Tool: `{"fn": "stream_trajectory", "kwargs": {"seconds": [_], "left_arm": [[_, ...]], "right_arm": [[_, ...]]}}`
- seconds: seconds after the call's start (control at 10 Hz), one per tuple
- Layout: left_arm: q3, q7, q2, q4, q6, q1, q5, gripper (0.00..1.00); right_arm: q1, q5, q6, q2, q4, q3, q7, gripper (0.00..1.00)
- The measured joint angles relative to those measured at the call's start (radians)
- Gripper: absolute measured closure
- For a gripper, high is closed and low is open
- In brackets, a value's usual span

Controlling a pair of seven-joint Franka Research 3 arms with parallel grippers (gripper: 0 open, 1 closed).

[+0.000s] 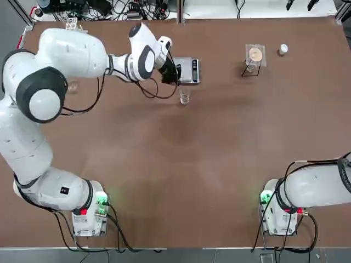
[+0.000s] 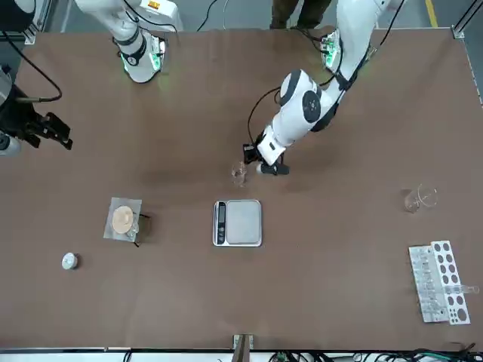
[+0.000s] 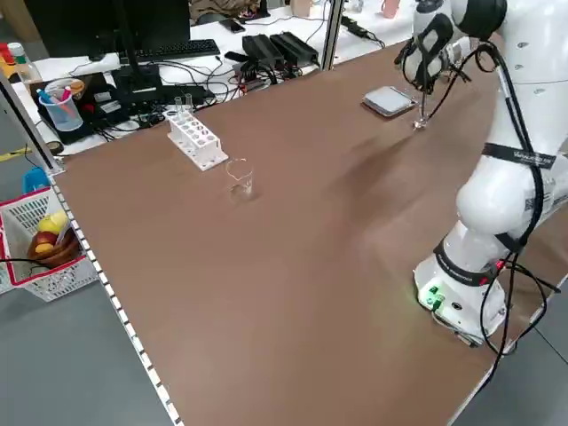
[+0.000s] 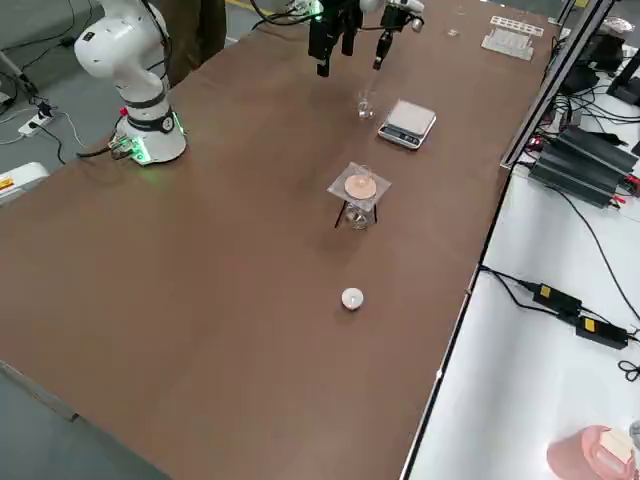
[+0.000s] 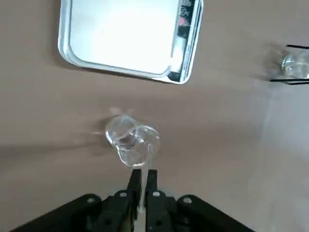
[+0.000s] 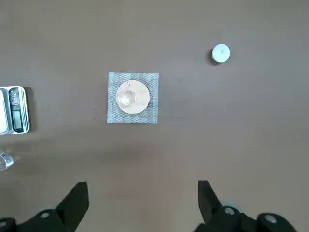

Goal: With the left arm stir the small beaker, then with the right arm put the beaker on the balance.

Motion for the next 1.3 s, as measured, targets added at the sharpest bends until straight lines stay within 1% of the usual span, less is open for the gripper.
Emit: {"fn": "stream_trajectory", "kwargs": {"seconds": [0.1,0.4,0.7,0.9,1.1,1.3], "left_arm": [[0.000,-0.035,-0.015,0.000,-0.025,0.000,0.040,0.93],[0.000,-0.190,-0.019,0.001,-0.034,-0.001,0.215,0.93],[0.000,-0.325,-0.018,0.002,-0.035,-0.015,0.329,0.93],[-0.001,-0.515,-0.017,0.017,-0.047,-0.052,0.473,0.93],[-0.001,-0.659,-0.015,0.047,-0.118,-0.072,0.590,0.93],[-0.001,-0.742,-0.006,0.063,-0.152,-0.094,0.670,0.93]], "right_arm": [[0.000,0.000,0.000,0.000,0.000,0.000,0.000,0.00],[0.000,0.000,0.000,0.000,0.000,0.000,0.000,0.00],[0.000,0.000,0.000,0.000,0.000,-0.001,0.000,0.00],[0.000,0.000,-0.003,0.000,0.000,-0.001,0.000,0.00],[0.000,0.000,-0.004,0.000,0.000,-0.001,0.000,0.00],[0.000,0.000,-0.005,0.000,0.000,-0.001,-0.002,0.00]]}}
